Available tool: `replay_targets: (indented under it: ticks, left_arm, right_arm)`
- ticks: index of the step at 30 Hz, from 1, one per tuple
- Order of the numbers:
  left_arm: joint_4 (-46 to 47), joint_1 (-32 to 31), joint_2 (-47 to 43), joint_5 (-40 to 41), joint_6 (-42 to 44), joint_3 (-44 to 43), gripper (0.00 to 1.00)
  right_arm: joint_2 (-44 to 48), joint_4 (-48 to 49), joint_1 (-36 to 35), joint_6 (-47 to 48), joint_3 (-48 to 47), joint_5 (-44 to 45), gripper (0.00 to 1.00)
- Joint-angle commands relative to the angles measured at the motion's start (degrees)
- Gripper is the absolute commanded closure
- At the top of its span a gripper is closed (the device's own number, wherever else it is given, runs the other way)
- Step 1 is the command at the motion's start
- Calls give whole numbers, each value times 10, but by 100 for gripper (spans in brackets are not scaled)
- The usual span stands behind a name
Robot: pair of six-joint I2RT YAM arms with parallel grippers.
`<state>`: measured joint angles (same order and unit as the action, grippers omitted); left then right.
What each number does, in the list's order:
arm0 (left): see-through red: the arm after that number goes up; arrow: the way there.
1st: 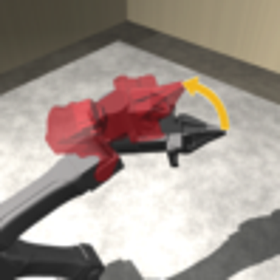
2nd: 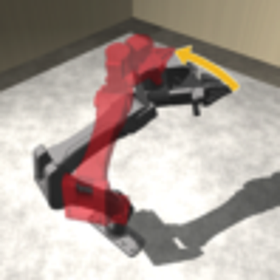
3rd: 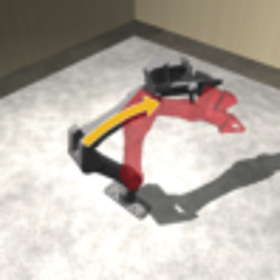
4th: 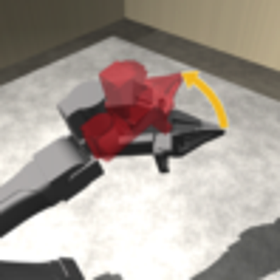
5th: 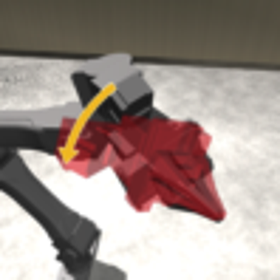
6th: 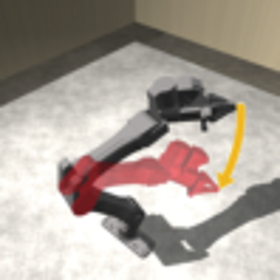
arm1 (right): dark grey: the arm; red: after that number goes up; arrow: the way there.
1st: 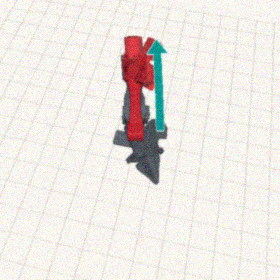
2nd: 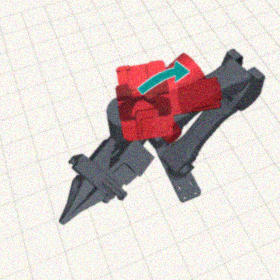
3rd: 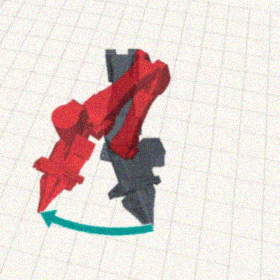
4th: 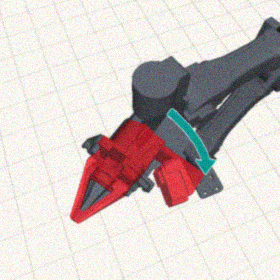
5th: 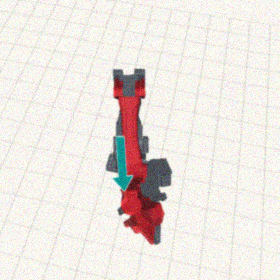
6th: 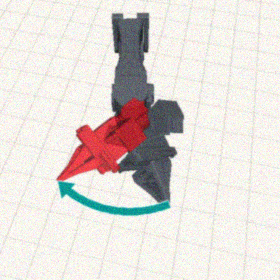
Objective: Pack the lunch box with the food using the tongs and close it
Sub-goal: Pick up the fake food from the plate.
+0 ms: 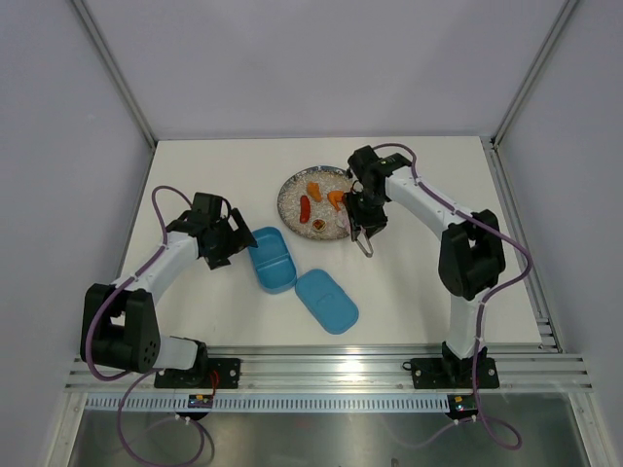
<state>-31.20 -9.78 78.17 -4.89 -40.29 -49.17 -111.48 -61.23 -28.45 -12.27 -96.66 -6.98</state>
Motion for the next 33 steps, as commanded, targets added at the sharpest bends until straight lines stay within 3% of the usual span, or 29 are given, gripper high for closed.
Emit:
replay_targets:
  ticks: [1,33]
  left_arm:
    - [5,3,3,17,9,-24,8]
    - [7,5,0,22,10,-22,8]
  right_arm:
    - [-14,-7,-8,16,-29,-1,52]
    - [-85,-15,-25,15,-63,39,47]
